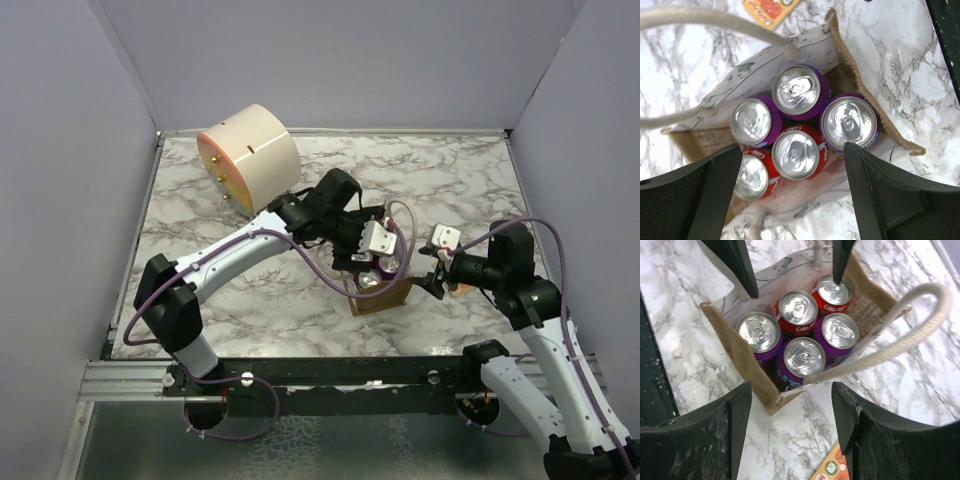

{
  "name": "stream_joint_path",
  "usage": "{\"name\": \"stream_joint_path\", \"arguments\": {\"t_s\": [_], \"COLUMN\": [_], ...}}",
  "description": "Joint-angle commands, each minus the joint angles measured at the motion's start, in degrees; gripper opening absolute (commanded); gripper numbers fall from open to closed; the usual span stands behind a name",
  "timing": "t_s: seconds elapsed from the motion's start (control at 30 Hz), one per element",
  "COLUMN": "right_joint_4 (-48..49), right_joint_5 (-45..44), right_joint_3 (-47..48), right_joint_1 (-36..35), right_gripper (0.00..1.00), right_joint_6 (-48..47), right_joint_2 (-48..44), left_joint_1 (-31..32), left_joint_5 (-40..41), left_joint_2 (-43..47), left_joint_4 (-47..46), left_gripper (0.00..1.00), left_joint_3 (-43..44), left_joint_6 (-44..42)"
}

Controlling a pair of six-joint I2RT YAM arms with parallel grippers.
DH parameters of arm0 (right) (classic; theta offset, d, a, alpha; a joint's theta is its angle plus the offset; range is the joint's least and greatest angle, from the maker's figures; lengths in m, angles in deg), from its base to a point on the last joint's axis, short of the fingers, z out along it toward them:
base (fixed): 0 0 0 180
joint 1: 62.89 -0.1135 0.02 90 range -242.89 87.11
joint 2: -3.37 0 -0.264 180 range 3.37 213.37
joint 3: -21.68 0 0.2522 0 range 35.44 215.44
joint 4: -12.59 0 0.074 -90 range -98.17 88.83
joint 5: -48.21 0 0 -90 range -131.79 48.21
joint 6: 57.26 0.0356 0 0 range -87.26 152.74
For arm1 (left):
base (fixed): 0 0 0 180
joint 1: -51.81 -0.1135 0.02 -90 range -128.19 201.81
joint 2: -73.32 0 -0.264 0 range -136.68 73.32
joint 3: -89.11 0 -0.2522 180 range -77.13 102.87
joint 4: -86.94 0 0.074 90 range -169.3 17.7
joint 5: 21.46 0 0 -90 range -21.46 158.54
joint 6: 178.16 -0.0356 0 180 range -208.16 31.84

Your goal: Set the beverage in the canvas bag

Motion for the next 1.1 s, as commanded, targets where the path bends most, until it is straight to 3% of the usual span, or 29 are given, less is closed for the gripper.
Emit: {"name": "stream_joint_path", "arguments": {"t_s": [0.0, 0.13, 0.3, 0.5, 0.73, 0.83, 0.87, 0.9, 0.93, 1.07], "right_joint_4": [2.48, 5.37, 10.26, 15.37, 21.08, 22.56, 23.08, 23.68, 24.29, 25.74], "right_joint_5": [-1.68, -3.36, -14.31, -29.08, -38.12, -37.63, -37.51, -37.80, -38.18, -39.32], "right_joint_3": [3.29, 3.05, 2.10, 3.31, 3.23, 1.59, 0.65, -0.24, -1.14, -3.26], "right_joint_1": [2.83, 6.32, 7.19, 7.19, 7.21, 7.19, 7.19, 7.19, 7.19, 7.19], "right_gripper": [0.65, 0.66, 0.67, 0.68, 0.72, 0.77, 0.83, 0.95, 1.00, 1.00], "right_joint_6": [2.62, 4.38, 7.33, 9.92, 12.93, 14.39, 14.29, 14.21, 14.02, 13.99], "right_joint_2": [0.41, -0.09, 1.31, 7.46, 12.97, 12.34, 11.82, 11.26, 10.61, 8.92], "left_joint_1": [-3.16, -7.49, -12.93, -18.65, -27.83, -29.17, -29.42, -29.72, -30.04, -32.96], "left_joint_5": [-0.14, -1.38, 0.68, 16.27, 31.09, 34.93, 35.92, 36.61, 37.15, 37.47], "left_joint_2": [5.37, 8.90, 13.30, 18.79, 25.37, 27.14, 27.65, 28.13, 28.69, 32.12], "left_joint_4": [-2.18, -5.49, -9.29, -16.03, -22.54, -21.83, -21.51, -21.12, -20.98, -22.86], "left_gripper": [0.86, 0.87, 0.90, 0.97, 0.99, 0.99, 0.99, 0.99, 0.99, 0.99], "left_joint_3": [0.79, -1.13, -1.75, -6.63, -15.35, -17.22, -17.78, -18.27, -19.07, -23.04], "left_joint_6": [6.68, 11.61, 20.11, 28.13, 36.31, 36.51, 36.45, 36.49, 36.60, 39.01]}}
